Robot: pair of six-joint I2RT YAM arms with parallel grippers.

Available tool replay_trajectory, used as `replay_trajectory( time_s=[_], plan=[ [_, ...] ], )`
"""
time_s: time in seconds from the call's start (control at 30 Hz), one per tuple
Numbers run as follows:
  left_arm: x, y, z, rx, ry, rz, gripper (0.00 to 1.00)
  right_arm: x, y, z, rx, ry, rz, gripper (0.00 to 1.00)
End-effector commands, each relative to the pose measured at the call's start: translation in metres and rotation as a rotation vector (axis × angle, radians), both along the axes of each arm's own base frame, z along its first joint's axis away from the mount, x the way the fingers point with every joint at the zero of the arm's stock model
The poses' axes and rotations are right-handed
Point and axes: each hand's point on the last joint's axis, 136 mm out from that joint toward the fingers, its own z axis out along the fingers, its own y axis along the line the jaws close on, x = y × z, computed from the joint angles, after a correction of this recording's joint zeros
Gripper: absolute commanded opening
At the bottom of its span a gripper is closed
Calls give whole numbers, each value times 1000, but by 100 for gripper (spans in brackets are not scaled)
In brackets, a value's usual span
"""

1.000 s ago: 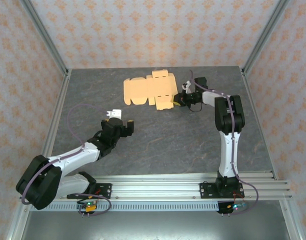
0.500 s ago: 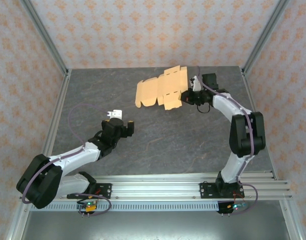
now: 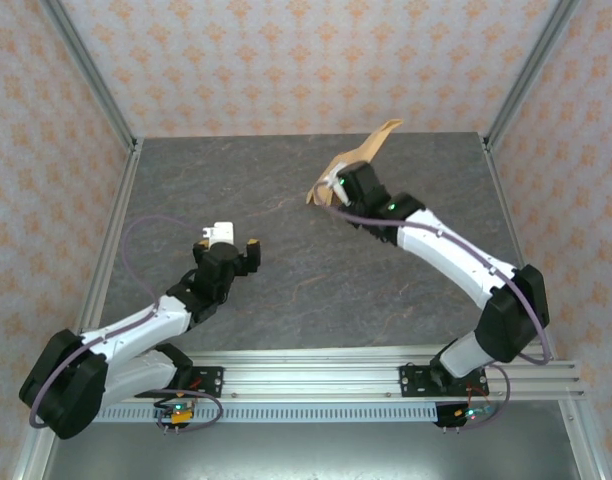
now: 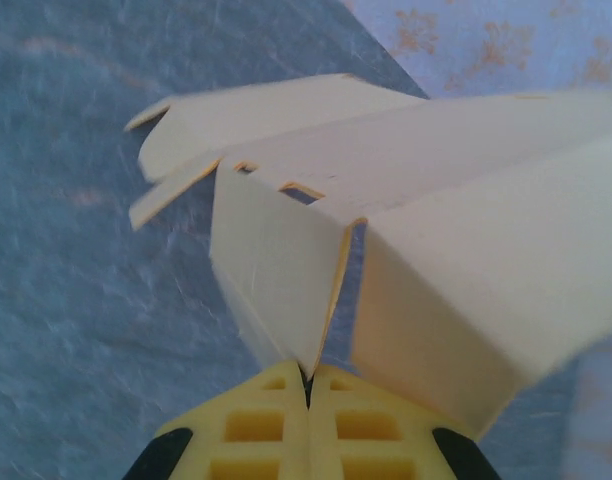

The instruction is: Fold the paper box

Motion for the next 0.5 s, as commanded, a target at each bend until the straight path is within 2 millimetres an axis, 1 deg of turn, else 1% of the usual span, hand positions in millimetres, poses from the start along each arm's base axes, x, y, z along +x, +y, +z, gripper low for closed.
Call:
replay_trajectory(
  time_s=[0.0, 0.1, 0.17, 0.23, 0.37, 0.43, 0.47],
  plan=[
    [-5, 13, 5, -10, -48, 70, 100, -5, -12, 20, -301, -146, 86, 0],
    [-7, 15, 5, -14, -55, 75, 100, -12, -10, 17, -442, -160, 183, 0],
    [-7, 16, 5, -14, -56, 79, 100, -14, -9, 18, -529, -193, 218, 0],
    [-7, 16, 5, -14, -56, 80, 100, -15, -8, 25, -565, -210, 231, 0],
    [-6, 17, 5, -12, -53, 89, 100, -12, -14, 43, -642, -248, 226, 0],
    [-7, 17, 5, -13, -55, 91, 100, -12, -13, 47, -692, -269, 264, 0],
    [-7, 17, 5, -14, -57, 91, 100, -14, -11, 46, -714, -271, 307, 0]
  ],
)
